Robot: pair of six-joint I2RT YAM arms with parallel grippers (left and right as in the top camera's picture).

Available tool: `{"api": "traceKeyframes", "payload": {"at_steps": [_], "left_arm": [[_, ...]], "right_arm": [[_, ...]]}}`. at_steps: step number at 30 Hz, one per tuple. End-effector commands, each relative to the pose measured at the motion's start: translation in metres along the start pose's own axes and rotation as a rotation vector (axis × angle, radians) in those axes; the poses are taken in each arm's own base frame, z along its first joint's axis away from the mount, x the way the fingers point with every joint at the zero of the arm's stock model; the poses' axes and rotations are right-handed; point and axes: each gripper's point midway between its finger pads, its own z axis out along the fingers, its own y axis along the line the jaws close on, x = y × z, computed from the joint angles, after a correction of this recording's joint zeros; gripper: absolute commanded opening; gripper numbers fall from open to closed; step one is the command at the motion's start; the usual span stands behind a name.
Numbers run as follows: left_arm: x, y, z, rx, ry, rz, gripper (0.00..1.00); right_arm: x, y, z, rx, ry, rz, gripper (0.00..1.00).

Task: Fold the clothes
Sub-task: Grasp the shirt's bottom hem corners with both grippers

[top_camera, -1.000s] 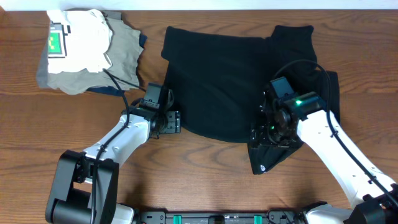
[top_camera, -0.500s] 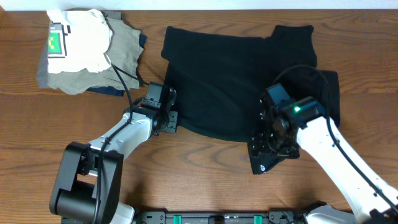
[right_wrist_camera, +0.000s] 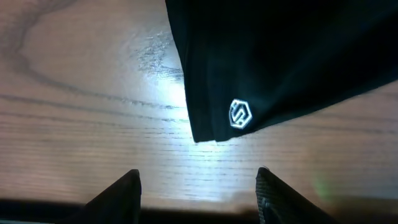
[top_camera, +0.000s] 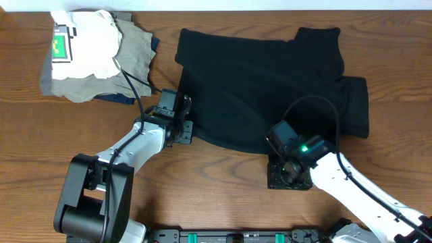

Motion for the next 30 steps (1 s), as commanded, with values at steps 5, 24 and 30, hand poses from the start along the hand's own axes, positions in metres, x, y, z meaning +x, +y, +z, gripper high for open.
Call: {"api": "traceKeyframes", "payload": {"at_steps": [5,24,30], "left_arm": [[0.011,0.003,0.008,-0.013,0.045,0.006,0.06],[0.012,0.003,0.008,-0.013,0.048,0.006,0.06],[0.014,0.004,0.002,-0.016,0.061,-0.012,0.06]], "right_arm": [[-0.003,-0.014,0.028,0.058,-0.076,0.000,0.56],[0.004,-0.019,0.056,0.106,0.010,0.137,0.22],[0.001,-0.022,0.038,0.118,0.019,0.202,0.01]]}}
